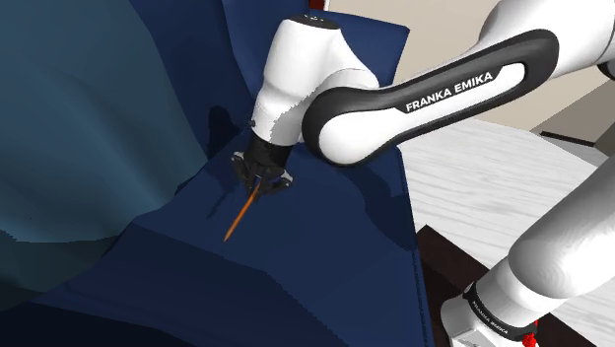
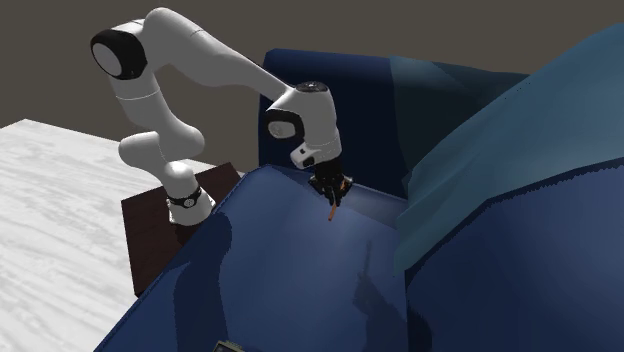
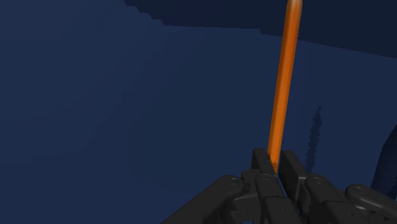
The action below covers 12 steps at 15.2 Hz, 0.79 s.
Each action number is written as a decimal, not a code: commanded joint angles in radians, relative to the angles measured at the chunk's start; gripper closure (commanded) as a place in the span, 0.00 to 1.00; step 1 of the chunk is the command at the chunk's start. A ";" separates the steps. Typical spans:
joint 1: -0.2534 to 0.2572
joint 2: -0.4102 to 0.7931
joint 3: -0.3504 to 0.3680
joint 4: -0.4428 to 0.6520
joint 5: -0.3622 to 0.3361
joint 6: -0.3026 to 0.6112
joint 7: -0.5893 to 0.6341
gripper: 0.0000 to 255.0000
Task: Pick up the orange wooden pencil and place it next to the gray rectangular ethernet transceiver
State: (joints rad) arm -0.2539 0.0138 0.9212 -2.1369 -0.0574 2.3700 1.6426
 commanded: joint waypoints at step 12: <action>-0.056 -0.191 -0.159 -0.087 0.248 -0.056 -0.358 1.00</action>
State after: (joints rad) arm -0.3056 -0.1576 0.7864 -2.2044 0.1657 2.3128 1.3301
